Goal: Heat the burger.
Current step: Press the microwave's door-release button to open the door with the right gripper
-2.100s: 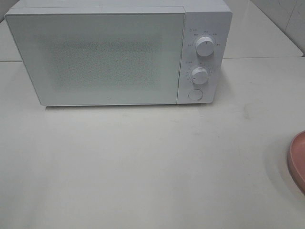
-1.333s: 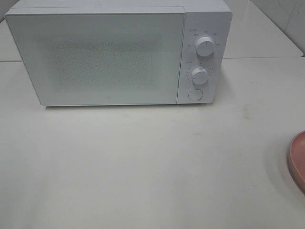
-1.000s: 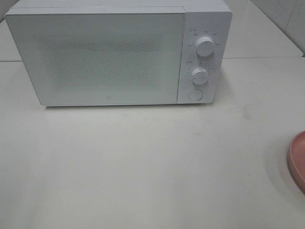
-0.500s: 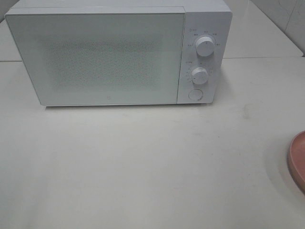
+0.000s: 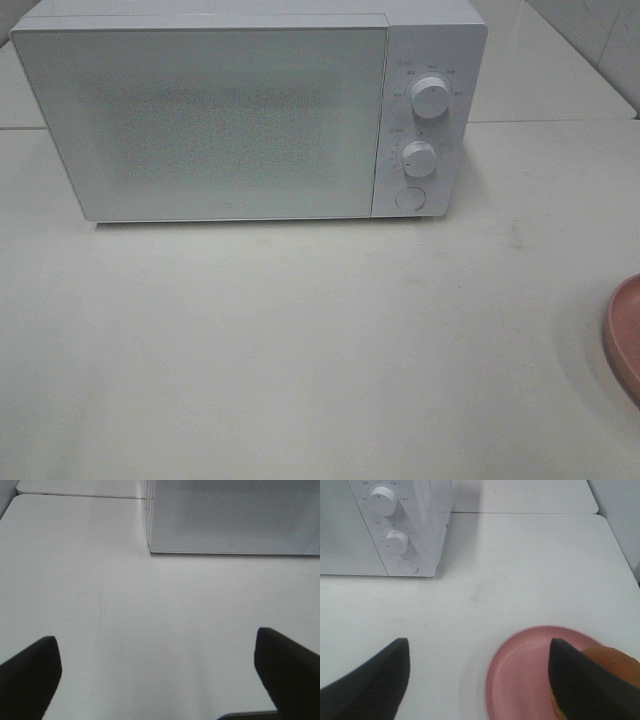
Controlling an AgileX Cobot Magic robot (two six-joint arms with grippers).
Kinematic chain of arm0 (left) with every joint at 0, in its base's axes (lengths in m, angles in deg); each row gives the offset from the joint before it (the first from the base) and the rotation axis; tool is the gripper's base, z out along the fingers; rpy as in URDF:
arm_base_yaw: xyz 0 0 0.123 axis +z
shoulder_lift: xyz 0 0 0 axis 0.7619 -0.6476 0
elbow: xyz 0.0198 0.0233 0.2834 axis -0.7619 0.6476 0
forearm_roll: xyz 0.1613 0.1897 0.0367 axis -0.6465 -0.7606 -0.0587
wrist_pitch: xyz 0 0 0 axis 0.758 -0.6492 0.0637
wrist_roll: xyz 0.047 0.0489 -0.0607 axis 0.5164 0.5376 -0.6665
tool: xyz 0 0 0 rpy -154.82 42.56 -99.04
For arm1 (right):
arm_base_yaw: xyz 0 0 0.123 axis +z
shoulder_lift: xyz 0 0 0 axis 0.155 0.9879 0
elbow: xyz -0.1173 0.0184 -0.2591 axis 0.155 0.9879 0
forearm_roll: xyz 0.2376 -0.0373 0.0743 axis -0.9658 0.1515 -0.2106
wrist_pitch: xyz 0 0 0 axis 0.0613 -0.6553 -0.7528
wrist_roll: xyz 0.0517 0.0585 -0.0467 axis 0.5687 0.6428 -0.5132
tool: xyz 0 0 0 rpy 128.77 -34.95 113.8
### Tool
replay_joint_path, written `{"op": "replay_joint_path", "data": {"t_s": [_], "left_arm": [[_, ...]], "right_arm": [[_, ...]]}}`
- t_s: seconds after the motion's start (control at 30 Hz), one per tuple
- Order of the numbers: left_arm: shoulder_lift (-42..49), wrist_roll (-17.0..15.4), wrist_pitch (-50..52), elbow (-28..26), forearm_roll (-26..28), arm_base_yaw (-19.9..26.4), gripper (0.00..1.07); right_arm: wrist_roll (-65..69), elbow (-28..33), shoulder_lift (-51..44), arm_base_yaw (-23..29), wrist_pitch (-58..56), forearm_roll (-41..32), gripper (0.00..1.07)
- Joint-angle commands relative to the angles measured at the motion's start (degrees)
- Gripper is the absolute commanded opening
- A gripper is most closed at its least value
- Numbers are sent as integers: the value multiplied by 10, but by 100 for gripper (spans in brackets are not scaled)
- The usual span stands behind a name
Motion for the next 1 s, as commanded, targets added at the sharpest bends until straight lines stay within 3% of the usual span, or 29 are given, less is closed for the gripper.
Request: {"op": "replay_joint_path", "data": {"t_s": [0.03,1.0], "left_arm": [[12,0,8,1,3,-1,99],[12,0,8,1,3,-1,99]], "right_arm": [[-1,-5,19,-3,26,0,74],[-1,-5,318,-3,293,0,74]]}}
